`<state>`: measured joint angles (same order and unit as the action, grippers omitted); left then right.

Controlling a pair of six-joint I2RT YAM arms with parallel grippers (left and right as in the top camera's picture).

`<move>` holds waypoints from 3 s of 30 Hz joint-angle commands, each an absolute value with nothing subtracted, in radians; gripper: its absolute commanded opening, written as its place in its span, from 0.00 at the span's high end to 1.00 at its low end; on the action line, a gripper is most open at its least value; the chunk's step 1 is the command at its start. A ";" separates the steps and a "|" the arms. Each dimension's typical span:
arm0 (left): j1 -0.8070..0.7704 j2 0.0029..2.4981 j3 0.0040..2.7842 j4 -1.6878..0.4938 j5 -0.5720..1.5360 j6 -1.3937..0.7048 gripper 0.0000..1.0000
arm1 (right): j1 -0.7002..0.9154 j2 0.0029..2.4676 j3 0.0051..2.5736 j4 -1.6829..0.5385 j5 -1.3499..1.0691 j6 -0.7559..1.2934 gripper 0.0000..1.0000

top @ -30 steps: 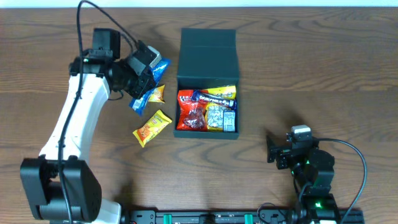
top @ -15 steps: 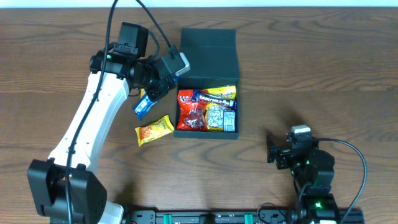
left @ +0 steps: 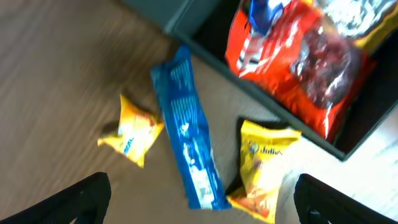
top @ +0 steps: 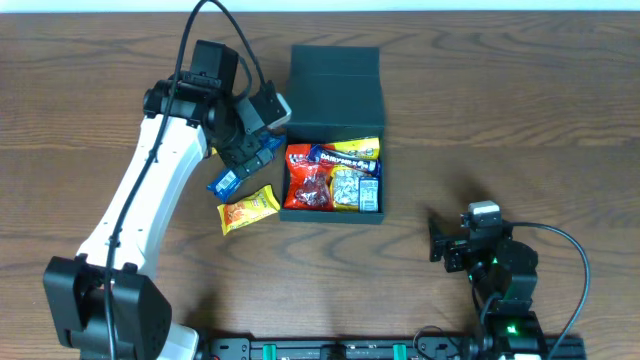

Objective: Pack container
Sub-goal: 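Lift the blue bar and carry it toward the box's left side, then lower the blue bar into the box's left edge with the left gripper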

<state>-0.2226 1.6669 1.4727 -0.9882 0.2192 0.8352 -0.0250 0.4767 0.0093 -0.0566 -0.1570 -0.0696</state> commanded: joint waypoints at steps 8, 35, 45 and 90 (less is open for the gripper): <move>-0.182 1.680 1.494 -1.005 0.222 0.822 0.05 | -0.031 0.471 0.006 -0.057 -0.154 -0.064 0.01; -0.130 1.990 1.492 -0.951 0.263 0.733 0.05 | -0.031 0.471 0.006 -0.057 -0.154 -0.064 0.01; -0.154 2.003 1.423 -0.908 0.263 0.733 0.05 | -0.031 0.471 0.006 -0.057 -0.154 -0.064 0.01; -0.157 2.040 1.344 -0.739 0.245 0.732 0.70 | -0.031 0.471 0.006 -0.057 -0.154 -0.064 0.01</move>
<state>-0.1581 2.0315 1.3521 -0.7338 0.2771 0.7315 -0.0250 0.4767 0.0093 -0.0566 -0.1570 -0.0696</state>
